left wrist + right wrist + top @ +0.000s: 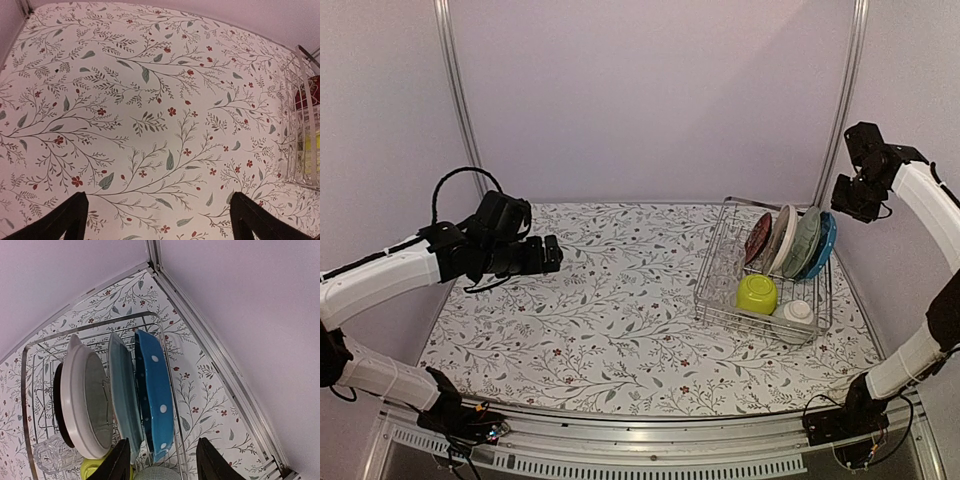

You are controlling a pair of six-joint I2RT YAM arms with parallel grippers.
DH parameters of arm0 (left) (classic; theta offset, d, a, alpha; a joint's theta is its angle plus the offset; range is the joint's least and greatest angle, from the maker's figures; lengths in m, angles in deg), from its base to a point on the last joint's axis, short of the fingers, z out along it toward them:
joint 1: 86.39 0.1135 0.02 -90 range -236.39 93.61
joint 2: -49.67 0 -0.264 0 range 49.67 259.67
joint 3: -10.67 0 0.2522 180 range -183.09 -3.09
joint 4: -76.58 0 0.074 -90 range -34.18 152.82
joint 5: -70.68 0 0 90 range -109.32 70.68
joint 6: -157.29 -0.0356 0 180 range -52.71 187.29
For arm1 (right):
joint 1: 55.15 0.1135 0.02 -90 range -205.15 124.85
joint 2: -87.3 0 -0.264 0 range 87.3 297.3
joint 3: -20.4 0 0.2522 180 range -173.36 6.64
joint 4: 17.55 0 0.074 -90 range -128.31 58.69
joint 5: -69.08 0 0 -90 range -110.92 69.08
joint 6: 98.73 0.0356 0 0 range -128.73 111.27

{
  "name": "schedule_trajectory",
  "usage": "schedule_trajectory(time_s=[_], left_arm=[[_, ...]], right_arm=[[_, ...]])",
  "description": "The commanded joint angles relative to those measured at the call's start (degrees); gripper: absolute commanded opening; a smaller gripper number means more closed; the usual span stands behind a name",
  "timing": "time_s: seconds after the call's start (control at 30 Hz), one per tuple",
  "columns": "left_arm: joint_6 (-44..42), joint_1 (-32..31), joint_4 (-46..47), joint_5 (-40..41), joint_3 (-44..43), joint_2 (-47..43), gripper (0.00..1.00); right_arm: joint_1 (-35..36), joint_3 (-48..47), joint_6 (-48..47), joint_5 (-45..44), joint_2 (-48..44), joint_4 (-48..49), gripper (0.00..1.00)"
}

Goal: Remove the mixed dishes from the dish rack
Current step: Grab the plate from the dish rack.

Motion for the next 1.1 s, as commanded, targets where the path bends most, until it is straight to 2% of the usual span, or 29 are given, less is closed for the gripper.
schedule_trajectory(time_s=[0.0, 0.33, 0.67, 0.77, 1.07], left_arm=[[-0.51, 0.52, 0.46, -0.01, -0.99, 0.30, 1.00], [-0.63, 1.40, 0.23, -1.09, -0.98, -0.36, 1.00], [-0.82, 2.56, 0.46, -2.84, -0.37, -1.43, 1.00], [-0.90, 2.76, 0.31, -2.95, -0.37, -1.63, 1.00], [-0.75, 2.91, 0.55, -3.51, -0.28, -1.95, 1.00]], right_arm=[[-1.72, 3.31, -1.44, 0.78, -0.08, -0.44, 0.45], [-4.06, 3.53, -2.32, 7.93, 4.35, 1.64, 0.45], [-5.02, 4.26, -2.61, 10.66, 6.68, 3.33, 0.43], [-7.88, 5.36, -2.79, 13.06, 7.00, 4.27, 0.43], [-9.33, 6.82, -4.26, 14.65, 7.64, 6.03, 0.42]])
